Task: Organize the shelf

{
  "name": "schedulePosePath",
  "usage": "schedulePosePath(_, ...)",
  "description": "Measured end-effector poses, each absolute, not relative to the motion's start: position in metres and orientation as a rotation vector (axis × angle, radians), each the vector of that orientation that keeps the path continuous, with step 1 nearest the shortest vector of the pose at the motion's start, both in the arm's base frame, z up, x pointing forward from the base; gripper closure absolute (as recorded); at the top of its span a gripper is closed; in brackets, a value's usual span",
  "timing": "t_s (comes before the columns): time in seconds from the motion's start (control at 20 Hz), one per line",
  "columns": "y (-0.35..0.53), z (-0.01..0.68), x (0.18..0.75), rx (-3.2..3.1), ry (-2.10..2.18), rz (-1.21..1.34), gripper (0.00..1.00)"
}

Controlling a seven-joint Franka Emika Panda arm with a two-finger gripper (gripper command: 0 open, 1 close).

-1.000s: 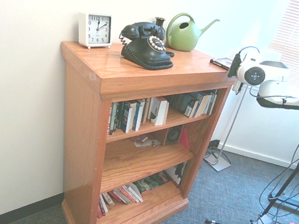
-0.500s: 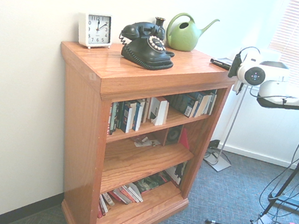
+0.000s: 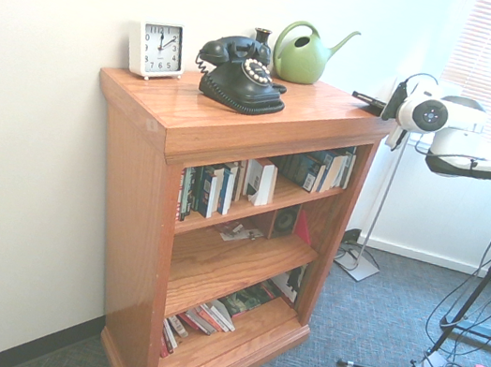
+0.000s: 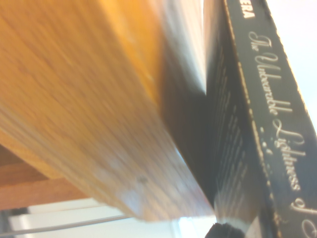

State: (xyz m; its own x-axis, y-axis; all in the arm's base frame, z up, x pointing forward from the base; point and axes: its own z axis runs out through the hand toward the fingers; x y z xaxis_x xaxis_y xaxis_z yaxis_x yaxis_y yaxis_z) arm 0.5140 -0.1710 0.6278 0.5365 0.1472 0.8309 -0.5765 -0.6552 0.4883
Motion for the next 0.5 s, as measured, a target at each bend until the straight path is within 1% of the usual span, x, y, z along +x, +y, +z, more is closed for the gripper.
schedulePosePath(0.3, -0.165, 0.660, 0.449, 2.109, -0.531, 1.236, 1.00)
schedulePosePath(0.5, -0.164, 0.660, 0.399, 2.206, -0.663, 1.274, 1.00)
